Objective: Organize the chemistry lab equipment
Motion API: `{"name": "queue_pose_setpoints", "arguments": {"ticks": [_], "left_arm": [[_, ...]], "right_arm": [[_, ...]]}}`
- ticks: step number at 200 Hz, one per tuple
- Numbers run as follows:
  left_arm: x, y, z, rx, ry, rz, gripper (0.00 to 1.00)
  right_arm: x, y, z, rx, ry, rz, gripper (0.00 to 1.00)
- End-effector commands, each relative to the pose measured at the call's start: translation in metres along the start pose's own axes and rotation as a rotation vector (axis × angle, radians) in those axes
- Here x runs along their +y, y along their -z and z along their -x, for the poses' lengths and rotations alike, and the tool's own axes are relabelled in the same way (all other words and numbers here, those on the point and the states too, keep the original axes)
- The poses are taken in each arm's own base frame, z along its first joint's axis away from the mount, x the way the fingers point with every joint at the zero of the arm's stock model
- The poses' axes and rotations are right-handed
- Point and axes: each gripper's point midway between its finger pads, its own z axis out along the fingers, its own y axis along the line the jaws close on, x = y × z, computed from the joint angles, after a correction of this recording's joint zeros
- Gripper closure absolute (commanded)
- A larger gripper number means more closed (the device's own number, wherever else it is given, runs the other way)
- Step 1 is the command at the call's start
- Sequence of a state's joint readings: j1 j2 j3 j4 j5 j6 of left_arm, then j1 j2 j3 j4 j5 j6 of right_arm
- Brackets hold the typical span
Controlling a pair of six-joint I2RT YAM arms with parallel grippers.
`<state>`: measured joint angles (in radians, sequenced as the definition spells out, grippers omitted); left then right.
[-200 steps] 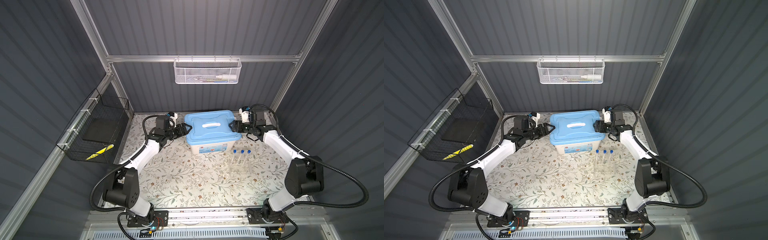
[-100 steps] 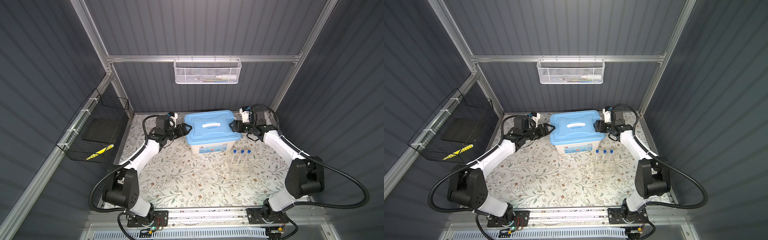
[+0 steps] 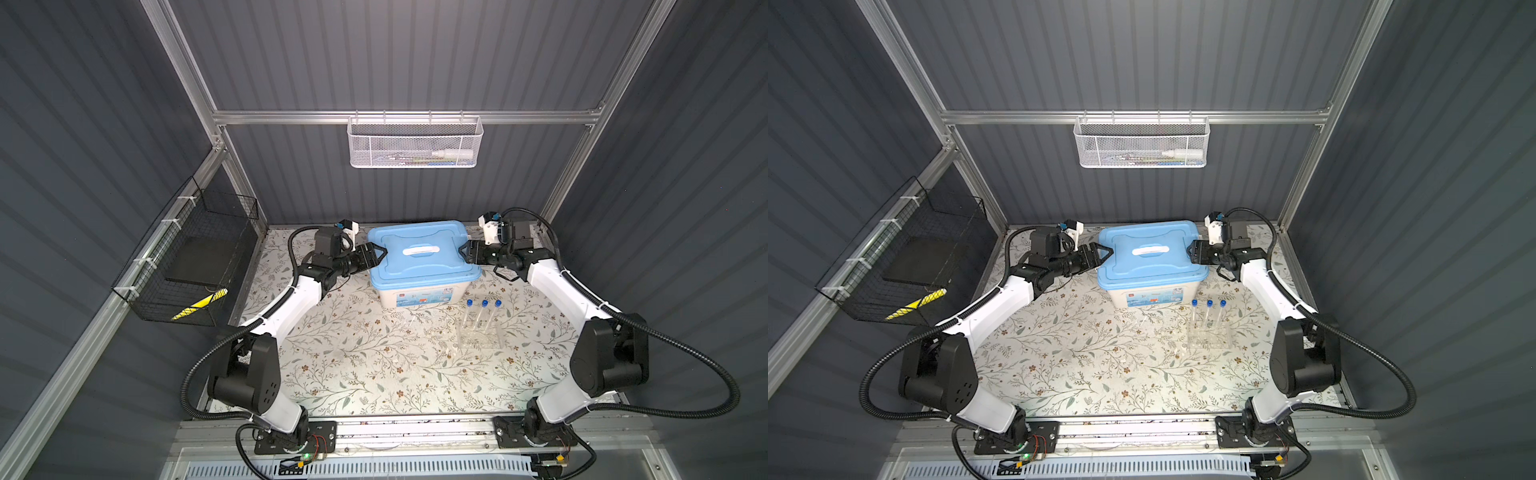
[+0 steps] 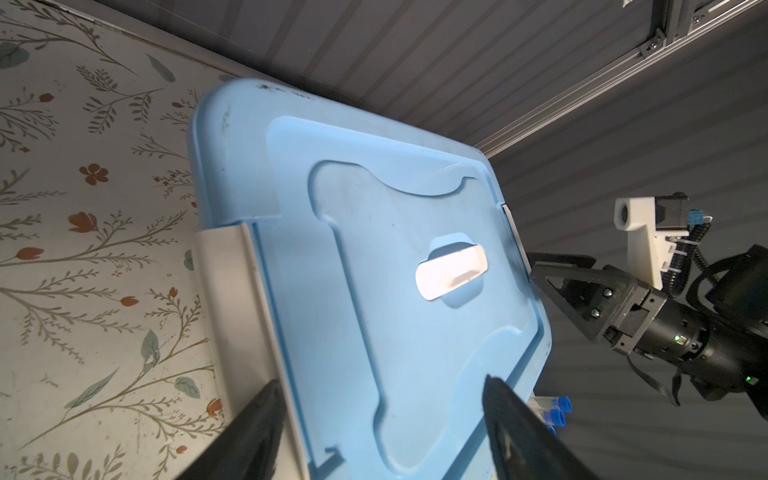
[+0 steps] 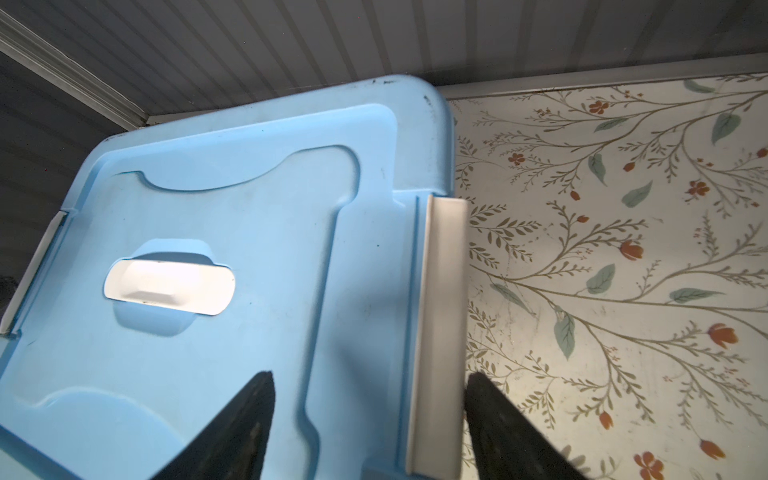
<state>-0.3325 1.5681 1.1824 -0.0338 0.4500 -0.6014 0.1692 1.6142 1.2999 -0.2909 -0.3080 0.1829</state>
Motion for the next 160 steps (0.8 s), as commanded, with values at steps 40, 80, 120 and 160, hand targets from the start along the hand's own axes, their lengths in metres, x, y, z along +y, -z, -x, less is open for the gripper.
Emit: {"name": "queue_pose_setpoints", "arguments": {"ticks": [40,80,120,160], "left_arm": [[-0.01,0.004,0.002,-0.003,-0.047,0.009,0.23],[-0.01,0.011,0.006,-0.018,-0.05,0.022,0.22],[0.003,0.022,0.01,-0.047,-0.033,0.062,0.19],[0.013,0.03,0.011,-0.055,-0.028,0.094,0.19]], "right_arm": [[0.026,0.016,0.019,-0.048,0.023,0.081,0.26],[0.029,0.017,0.022,-0.059,0.015,0.101,0.26],[0.021,0.017,0.021,-0.058,0.002,0.082,0.26],[0.022,0.02,0.024,-0.07,0.004,0.081,0.25]]}}
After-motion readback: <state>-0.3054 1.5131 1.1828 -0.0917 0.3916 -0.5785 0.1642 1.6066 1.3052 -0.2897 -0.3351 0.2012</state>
